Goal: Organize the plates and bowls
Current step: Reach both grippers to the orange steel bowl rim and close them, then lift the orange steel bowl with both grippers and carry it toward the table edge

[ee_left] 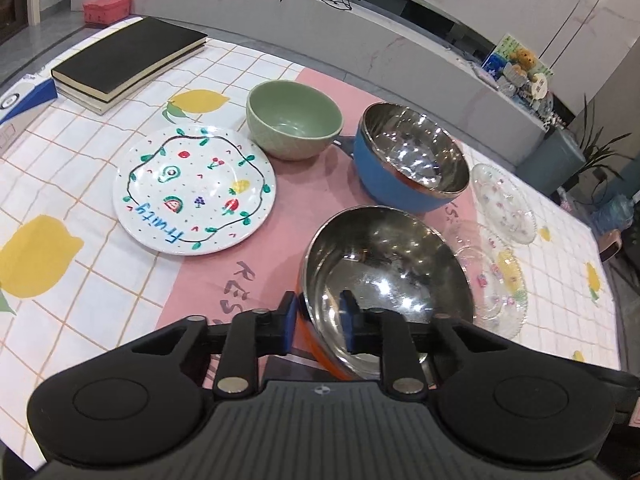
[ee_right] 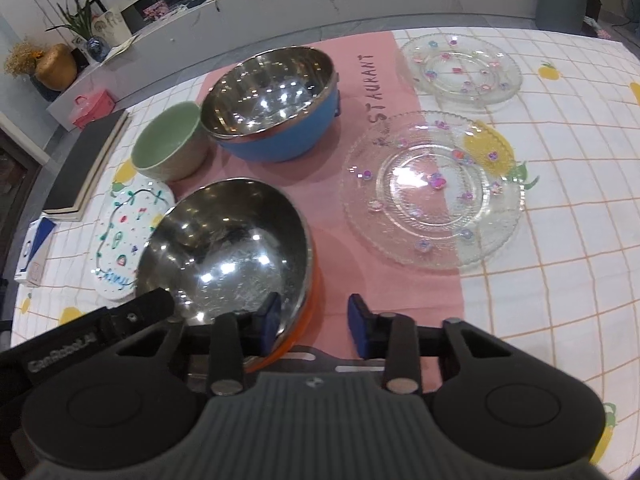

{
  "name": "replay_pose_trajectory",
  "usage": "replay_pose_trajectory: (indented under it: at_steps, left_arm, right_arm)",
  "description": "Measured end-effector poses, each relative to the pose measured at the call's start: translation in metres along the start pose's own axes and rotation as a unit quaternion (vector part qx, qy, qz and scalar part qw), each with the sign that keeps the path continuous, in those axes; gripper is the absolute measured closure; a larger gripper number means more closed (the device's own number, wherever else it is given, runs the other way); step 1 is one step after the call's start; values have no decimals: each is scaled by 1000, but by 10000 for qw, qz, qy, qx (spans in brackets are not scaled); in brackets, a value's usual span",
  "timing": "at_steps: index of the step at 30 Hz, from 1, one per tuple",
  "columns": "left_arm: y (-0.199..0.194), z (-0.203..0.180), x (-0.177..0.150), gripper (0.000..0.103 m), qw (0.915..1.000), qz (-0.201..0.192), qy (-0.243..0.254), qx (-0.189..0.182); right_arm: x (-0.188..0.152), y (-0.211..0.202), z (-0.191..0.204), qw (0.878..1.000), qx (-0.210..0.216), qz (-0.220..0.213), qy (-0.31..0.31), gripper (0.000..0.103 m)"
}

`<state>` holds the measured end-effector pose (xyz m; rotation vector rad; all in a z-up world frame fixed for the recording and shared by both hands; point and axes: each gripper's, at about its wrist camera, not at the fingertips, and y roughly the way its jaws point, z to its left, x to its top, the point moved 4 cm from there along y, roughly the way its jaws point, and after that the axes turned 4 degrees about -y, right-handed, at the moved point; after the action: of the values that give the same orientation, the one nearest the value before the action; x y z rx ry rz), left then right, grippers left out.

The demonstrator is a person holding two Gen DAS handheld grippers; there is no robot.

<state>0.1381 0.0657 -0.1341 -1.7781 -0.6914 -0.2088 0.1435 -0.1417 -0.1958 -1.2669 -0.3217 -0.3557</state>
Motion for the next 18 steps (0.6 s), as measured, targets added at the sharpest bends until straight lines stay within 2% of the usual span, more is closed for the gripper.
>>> replay_pose_trajectory:
  at_steps: [3, 6, 11, 18]
  left_arm:
    - [1, -1, 0, 89, 9999, 5, 57, 83]
    - [2, -1, 1, 92, 9998, 2, 108, 158]
    - [-2, -4, 0, 93, 9997, -20, 154, 186]
    - [-26, -7, -7, 93, 9995, -119, 246, 168]
  right_arm:
    - [1, 1, 2, 10000, 64, 20, 22, 86]
    - [2, 1, 4, 10000, 16, 26, -15, 87]
    - [1, -2, 3, 10000, 29, 77, 9, 87]
    - [-9, -21, 5, 9998, 89, 164, -12, 87]
